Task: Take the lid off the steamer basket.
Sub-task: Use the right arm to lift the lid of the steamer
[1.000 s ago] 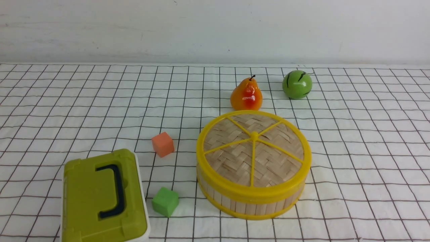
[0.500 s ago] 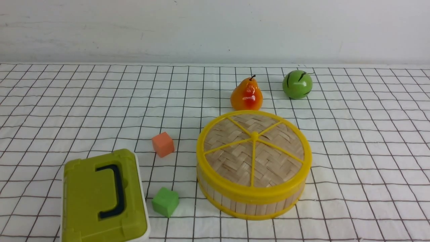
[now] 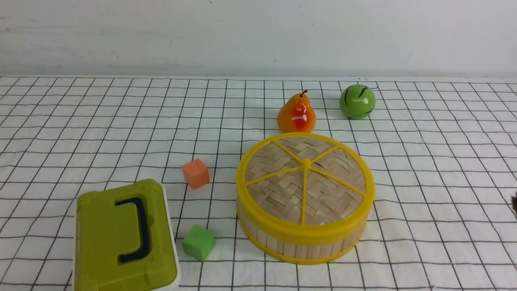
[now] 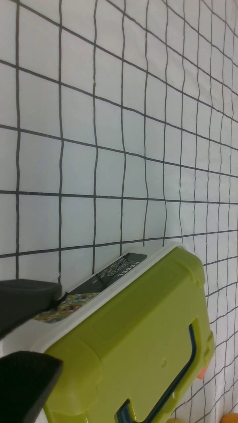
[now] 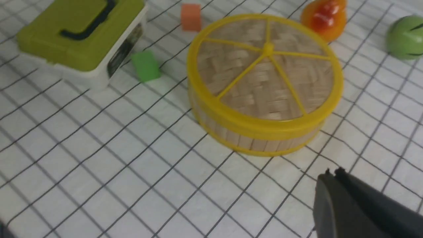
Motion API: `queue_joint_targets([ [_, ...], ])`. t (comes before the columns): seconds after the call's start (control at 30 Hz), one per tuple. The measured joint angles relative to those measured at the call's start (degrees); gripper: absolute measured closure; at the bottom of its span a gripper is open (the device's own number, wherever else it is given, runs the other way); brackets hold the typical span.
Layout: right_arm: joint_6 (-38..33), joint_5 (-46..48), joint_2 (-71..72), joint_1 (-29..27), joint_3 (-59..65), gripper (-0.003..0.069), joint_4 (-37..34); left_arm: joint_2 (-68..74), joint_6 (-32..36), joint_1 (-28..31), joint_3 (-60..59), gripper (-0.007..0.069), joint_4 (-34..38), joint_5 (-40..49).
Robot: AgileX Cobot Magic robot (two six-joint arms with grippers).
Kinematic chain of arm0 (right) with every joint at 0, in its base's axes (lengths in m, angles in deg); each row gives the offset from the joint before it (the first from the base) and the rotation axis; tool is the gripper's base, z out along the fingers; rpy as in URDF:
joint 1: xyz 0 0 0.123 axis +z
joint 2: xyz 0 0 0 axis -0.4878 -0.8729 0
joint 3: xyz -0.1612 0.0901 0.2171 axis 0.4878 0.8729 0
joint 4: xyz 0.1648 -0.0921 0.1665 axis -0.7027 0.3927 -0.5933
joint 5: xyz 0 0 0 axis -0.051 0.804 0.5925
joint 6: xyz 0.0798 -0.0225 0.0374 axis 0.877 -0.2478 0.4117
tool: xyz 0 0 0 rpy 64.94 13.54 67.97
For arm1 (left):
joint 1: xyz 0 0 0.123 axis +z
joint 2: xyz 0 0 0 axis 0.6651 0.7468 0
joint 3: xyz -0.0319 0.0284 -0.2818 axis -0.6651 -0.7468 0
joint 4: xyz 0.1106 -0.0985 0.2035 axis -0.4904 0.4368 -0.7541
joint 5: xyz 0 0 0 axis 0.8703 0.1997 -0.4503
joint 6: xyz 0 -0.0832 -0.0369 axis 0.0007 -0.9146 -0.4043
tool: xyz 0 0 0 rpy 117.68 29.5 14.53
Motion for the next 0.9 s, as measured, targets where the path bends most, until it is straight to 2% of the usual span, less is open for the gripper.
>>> queue_joint_targets([
  [0.03, 0.0, 0.3, 0.0, 0.4, -0.4, 0.0679, 0.1, 0.0, 0.0, 0.0, 0.0, 0.0385, 0.0, 0.0],
  [0.13, -0.1, 7.6, -9.1, 8.1, -7.4, 0.0676, 4.6, 0.0, 0.0, 0.0, 0.0, 0.0385, 0.0, 0.0],
  [0.2, 0.3, 9.5, -12.1, 10.7, -10.0, 0.0676, 7.5, 0.0, 0.0, 0.0, 0.0, 0.0385, 0.0, 0.0],
  [0.23, 1.4, 10.2, -15.5, 13.8, -12.2, 0.0674, 10.4, 0.0, 0.0, 0.0, 0.0, 0.0385, 0.0, 0.0],
  [0.33, 7.5, 10.4, -22.5, 19.6, -16.9, 0.0673, 18.7, 0.0, 0.0, 0.0, 0.0, 0.0385, 0.3, 0.0],
  [0.37, 8.4, 10.5, -22.9, 20.0, -17.5, 0.0673, 19.3, 0.0, 0.0, 0.0, 0.0, 0.0385, 0.3, 0.0],
  [0.47, 15.6, 10.4, -30.8, 24.6, -22.4, 0.0668, 28.5, 0.0, 0.0, 0.0, 0.0, 0.0385, 0.9, 0.0],
  [0.57, 20.4, 10.4, -36.6, 25.8, -26.9, 0.0655, 32.0, 0.0, 0.0, 0.0, 0.0, 0.0385, 1.0, 0.0],
  [0.73, 25.2, 10.4, -44.7, 25.9, -33.3, 0.0589, 33.0, 0.0, 0.0, 0.0, 0.0, 0.0385, 1.0, 0.0],
  [0.8, 27.0, 10.2, -47.9, 25.9, -36.1, 0.0541, 33.0, 0.0, 0.0, 0.0, 0.0, 0.0385, 1.0, 0.0],
  [0.87, 29.9, 8.3, -52.3, 25.9, -40.3, 0.0461, 33.0, 0.0, 0.0, 0.0, 0.0, 0.0385, 1.1, 0.0],
  [0.9, 30.1, 8.2, -52.9, 25.9, -40.6, 0.0448, 33.0, 0.0, 0.0, 0.0, 0.0, 0.0385, 1.1, 0.0],
])
